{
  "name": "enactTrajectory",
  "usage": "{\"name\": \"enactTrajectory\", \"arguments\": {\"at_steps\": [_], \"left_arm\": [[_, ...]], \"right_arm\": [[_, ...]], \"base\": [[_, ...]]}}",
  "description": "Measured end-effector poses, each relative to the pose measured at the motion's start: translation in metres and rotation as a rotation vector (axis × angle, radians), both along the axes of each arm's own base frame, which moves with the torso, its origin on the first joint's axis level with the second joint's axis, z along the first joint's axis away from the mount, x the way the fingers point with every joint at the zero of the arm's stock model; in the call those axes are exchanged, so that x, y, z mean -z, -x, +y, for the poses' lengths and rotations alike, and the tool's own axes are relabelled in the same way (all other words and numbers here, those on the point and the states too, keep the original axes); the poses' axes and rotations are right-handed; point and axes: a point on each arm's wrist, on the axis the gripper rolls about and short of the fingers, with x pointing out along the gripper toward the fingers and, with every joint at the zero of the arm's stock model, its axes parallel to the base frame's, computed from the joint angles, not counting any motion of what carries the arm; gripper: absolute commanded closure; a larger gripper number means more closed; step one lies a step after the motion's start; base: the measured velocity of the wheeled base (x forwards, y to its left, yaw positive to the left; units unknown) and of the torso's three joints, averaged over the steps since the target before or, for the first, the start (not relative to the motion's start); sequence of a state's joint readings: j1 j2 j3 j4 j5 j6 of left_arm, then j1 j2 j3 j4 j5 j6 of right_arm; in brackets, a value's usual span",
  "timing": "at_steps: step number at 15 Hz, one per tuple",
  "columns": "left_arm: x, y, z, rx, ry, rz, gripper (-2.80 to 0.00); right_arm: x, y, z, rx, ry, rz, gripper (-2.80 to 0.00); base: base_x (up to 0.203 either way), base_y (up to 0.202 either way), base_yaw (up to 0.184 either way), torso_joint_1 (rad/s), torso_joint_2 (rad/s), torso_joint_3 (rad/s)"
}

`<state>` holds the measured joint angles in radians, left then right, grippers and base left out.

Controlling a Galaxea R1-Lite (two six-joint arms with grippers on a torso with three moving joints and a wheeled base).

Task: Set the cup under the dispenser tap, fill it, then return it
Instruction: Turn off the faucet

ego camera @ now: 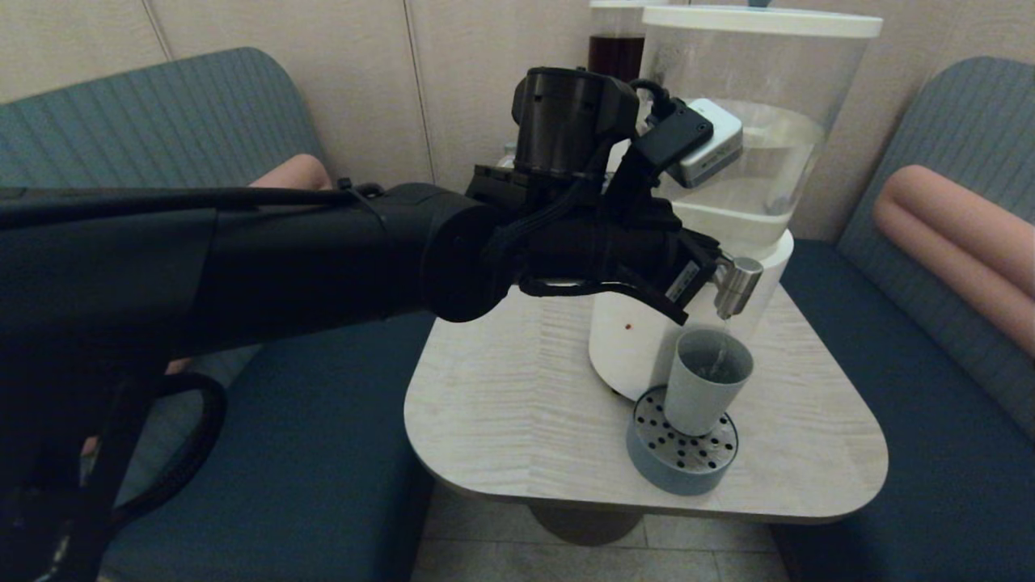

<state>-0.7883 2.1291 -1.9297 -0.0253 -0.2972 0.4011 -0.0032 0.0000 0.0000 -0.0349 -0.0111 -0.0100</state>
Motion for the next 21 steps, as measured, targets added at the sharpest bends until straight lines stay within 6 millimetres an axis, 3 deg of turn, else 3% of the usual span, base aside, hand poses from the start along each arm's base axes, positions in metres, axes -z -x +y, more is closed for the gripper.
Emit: {"name": "enactTrajectory", "arguments": {"at_steps": [11,21], "left_arm": [[0.01,-0.004,-0.009,0.026,0.005,-0.003,0.0],[0.013,0.006,-0.022,0.074,0.006,-0.008,0.0]], "right_arm": [[0.0,0.0,0.0,0.0,0.0,0.0,0.0],[0.0,0.0,0.0,0.0,0.0,0.0,0.0]], "base": [[0.0,0.0,0.0,0.0,0.0,0.0],[0.0,0.0,0.0,0.0,0.0,0.0]]}}
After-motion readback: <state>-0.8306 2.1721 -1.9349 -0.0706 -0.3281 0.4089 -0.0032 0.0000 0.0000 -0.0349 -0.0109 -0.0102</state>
